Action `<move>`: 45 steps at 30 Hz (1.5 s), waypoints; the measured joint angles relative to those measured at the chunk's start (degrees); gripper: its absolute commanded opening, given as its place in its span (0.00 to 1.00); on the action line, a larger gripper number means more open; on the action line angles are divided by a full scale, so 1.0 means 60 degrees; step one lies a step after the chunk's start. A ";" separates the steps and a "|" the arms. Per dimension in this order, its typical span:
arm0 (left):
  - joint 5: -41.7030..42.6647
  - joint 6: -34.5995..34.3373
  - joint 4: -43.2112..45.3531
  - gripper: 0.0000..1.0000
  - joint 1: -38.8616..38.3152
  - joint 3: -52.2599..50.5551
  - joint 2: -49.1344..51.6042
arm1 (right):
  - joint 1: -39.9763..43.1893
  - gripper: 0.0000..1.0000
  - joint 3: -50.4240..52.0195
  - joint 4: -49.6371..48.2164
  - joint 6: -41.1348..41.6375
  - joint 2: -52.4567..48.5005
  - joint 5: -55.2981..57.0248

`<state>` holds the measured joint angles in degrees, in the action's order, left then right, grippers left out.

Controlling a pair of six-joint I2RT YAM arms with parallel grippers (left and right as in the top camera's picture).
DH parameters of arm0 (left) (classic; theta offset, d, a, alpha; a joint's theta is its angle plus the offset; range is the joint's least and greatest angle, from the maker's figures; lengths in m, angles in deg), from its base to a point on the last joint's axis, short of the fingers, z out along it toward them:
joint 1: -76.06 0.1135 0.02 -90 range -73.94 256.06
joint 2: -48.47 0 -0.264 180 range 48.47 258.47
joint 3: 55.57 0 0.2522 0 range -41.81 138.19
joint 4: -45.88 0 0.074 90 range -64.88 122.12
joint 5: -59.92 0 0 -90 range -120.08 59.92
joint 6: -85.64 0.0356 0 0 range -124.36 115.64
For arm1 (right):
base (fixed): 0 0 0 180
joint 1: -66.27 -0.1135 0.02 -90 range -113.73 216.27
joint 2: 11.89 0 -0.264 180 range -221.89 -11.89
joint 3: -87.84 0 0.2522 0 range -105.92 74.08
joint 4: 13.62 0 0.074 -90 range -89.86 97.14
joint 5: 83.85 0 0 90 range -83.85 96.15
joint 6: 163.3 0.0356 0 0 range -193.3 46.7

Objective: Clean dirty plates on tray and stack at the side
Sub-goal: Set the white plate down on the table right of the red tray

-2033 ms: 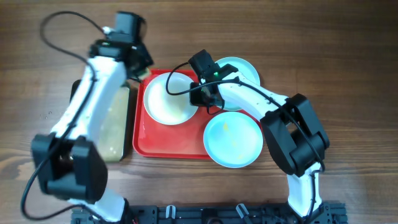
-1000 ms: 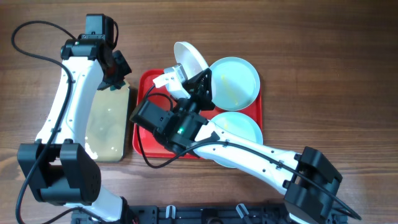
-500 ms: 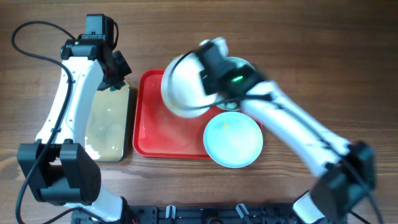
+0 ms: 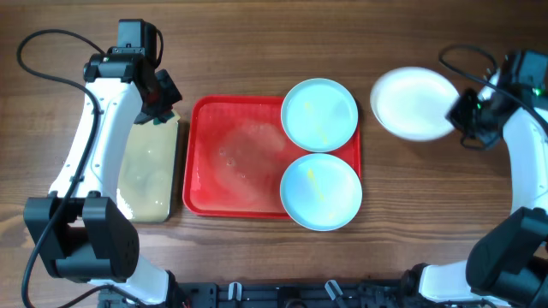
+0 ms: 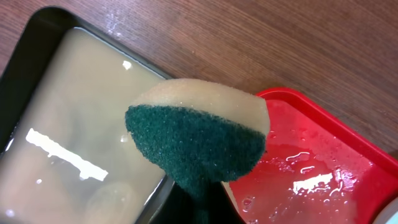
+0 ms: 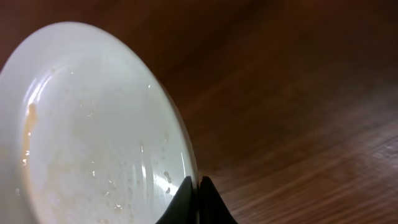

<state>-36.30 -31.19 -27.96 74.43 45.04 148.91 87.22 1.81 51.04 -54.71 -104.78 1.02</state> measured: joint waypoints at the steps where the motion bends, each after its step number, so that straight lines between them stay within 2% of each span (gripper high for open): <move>1: 0.0022 0.0000 0.0044 0.04 0.0000 0.0000 0.0000 | 0.0240 0.04 0.0368 -0.0208 0.0040 0.0000 0.0219; 4: 0.0025 0.0000 0.0175 0.04 0.0000 0.0000 0.0000 | 0.0466 0.05 0.1268 -0.0911 0.0113 0.0000 0.0492; 6: 0.0029 0.0000 0.0197 0.04 0.0000 0.0000 0.0000 | 0.0463 0.17 0.1843 -0.1322 0.0178 0.0004 0.0550; 9: 0.0033 0.0000 0.0219 0.04 0.0000 0.0000 0.0000 | 0.0463 0.21 0.2433 -0.1727 0.0291 0.0011 0.0586; 14: 0.0033 0.0000 0.0284 0.04 0.0000 0.0000 0.0000 | 0.0463 0.26 0.2412 -0.1432 0.0168 0.0011 0.0372; 17: 0.0040 0.0000 0.0375 0.04 0.0000 0.0000 0.0000 | 0.0266 0.31 0.1836 -0.1126 -0.0659 0.0036 -0.0787; 20: 0.0051 0.0000 0.0386 0.04 0.0000 0.0000 0.0000 | -0.0874 0.36 0.1370 -0.1137 -0.1472 0.0197 -0.2011; 22: 0.0055 0.0000 0.0397 0.04 0.0000 0.0000 0.0000 | -0.1931 0.36 0.1359 -0.1137 -0.1628 0.0200 -0.2124; 23: 0.0055 0.0000 0.0408 0.04 0.0000 0.0000 0.0000 | -0.2885 0.37 0.1355 -0.1137 -0.1614 0.0175 -0.2062; 27: 0.0055 0.0000 0.0404 0.04 0.0000 0.0000 0.0000 | -0.3993 0.36 0.1359 -0.1275 -0.1617 -0.0219 -0.1588; 29: 0.0055 0.0000 0.0408 0.04 0.0000 0.0000 0.0000 | -0.4382 0.31 0.1392 -0.1457 -0.1617 -0.0688 -0.1392; 32: 0.0055 0.0000 0.0404 0.04 0.0000 0.0000 0.0000 | -0.4452 0.23 0.1406 -0.1617 -0.1752 -0.1224 -0.1297; 35: 0.0055 0.0000 0.0404 0.04 0.0000 0.0000 0.0000 | -0.4452 0.22 0.1413 -0.1606 -0.1883 -0.1690 -0.1242; 40: 0.0055 0.0000 0.0404 0.04 0.0000 0.0000 0.0000 | -0.4452 0.05 0.1417 -0.1606 -0.2062 -0.2182 -0.1209; 45: 0.0055 0.0000 0.0408 0.04 0.0000 0.0000 0.0000 | -0.4466 0.04 0.1424 -0.1876 -0.2175 -0.2193 -0.1279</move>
<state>-35.97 -31.19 -25.51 74.43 45.04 148.91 60.42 10.35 39.78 -67.76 -117.93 -6.65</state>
